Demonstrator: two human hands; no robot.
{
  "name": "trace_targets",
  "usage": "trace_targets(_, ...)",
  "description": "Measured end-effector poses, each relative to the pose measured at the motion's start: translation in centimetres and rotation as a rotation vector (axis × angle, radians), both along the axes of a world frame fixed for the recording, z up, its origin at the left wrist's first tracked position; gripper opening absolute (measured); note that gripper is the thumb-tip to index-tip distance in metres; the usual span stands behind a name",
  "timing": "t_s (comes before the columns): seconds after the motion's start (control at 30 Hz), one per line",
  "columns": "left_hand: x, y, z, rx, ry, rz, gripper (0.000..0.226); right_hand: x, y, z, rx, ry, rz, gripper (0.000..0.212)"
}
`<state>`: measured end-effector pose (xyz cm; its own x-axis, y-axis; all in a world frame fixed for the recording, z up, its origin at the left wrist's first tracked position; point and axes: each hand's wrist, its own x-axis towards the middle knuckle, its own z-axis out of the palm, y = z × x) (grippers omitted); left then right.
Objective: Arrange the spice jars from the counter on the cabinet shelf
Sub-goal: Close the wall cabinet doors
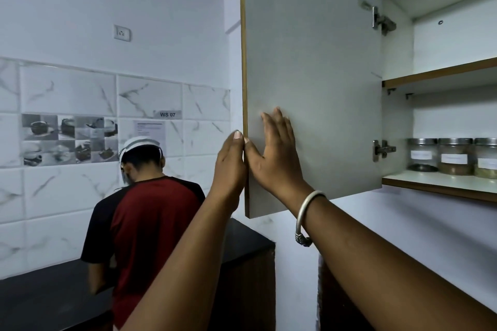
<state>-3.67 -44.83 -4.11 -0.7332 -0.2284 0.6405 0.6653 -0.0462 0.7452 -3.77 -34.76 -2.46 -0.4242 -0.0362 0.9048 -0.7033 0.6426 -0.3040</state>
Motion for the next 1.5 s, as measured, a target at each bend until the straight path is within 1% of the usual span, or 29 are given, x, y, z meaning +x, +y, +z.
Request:
trace_targets(0.1, 0.2, 0.6, -0.2, 0.028, -0.004, -0.035, 0.043, -0.6, 0.3, -0.4, 0.026, 0.008, 0.000, 0.068)
trace_targets(0.2, 1.1, 1.3, -0.3, 0.045, 0.052, -0.079, 0.044, -0.2, 0.9, -0.9, 0.033, 0.037, 0.010, 0.069)
trace_targets(0.3, 2.6, 2.3, -0.6, 0.056, 0.092, -0.157, 0.039, 1.2, 2.1, -1.6, 0.000, 0.061, 0.042, 0.073)
trace_targets(0.47, 6.1, 6.2, -1.0, -0.030, 0.251, -0.284, 0.035, 5.4, 6.0, -2.6, -0.221, 0.118, 0.203, 0.074)
trace_targets(0.57, 7.6, 10.6, -0.9, -0.081, 0.382, -0.358, 0.034, 8.4, 11.0, -2.9, -0.394, 0.132, 0.346, 0.071)
trace_targets(0.63, 8.4, 13.5, -0.9, -0.151, 0.513, -0.314, 0.033, 10.6, 14.5, -2.8, -0.408, 0.143, 0.380, 0.067)
trace_targets(0.73, 8.7, 19.2, -1.0, -0.259, 0.728, -0.150, 0.033, 13.8, 20.1, -2.7, -0.373, 0.242, 0.271, 0.047)
trace_targets(0.8, 8.5, 23.2, -1.3, -0.300, 0.802, -0.135, 0.036, 15.2, 23.6, -2.8, -0.370, 0.287, 0.158, 0.038)
trace_targets(0.83, 8.3, 25.8, -1.5, -0.327, 0.824, -0.164, 0.040, 16.0, 25.8, -3.0, -0.373, 0.304, 0.075, 0.036)
trace_targets(0.9, 7.5, 30.4, -1.9, -0.461, 0.855, -0.173, 0.049, 16.8, 29.9, -3.2, -0.412, 0.307, -0.082, 0.035)
trace_targets(1.0, 6.1, 37.1, -2.3, -0.687, 0.901, -0.091, 0.064, 17.1, 35.7, -3.1, -0.512, 0.232, -0.270, 0.037)
trace_targets(1.07, 5.2, 41.0, -2.4, -0.771, 0.899, -0.029, 0.068, 16.7, 39.1, -2.7, -0.558, 0.164, -0.354, 0.035)
trace_targets(1.13, 4.3, 44.1, -2.5, -0.819, 0.877, 0.055, 0.068, 15.8, 41.9, -2.1, -0.539, 0.103, -0.417, 0.028)
trace_targets(1.2, 3.6, 46.7, -2.6, -0.849, 0.854, 0.106, 0.068, 14.9, 44.1, -1.6, -0.509, 0.050, -0.501, 0.026)
trace_targets(1.37, 1.7, 50.8, -2.6, -0.923, 0.823, 0.153, 0.070, 12.0, 47.7, -1.1, -0.521, 0.008, -0.666, 0.026)
trace_targets(1.5, 0.2, 52.3, -2.3, -0.987, 0.825, 0.171, 0.074, 10.4, 49.5, -0.7, -0.562, -0.021, -0.691, 0.026)
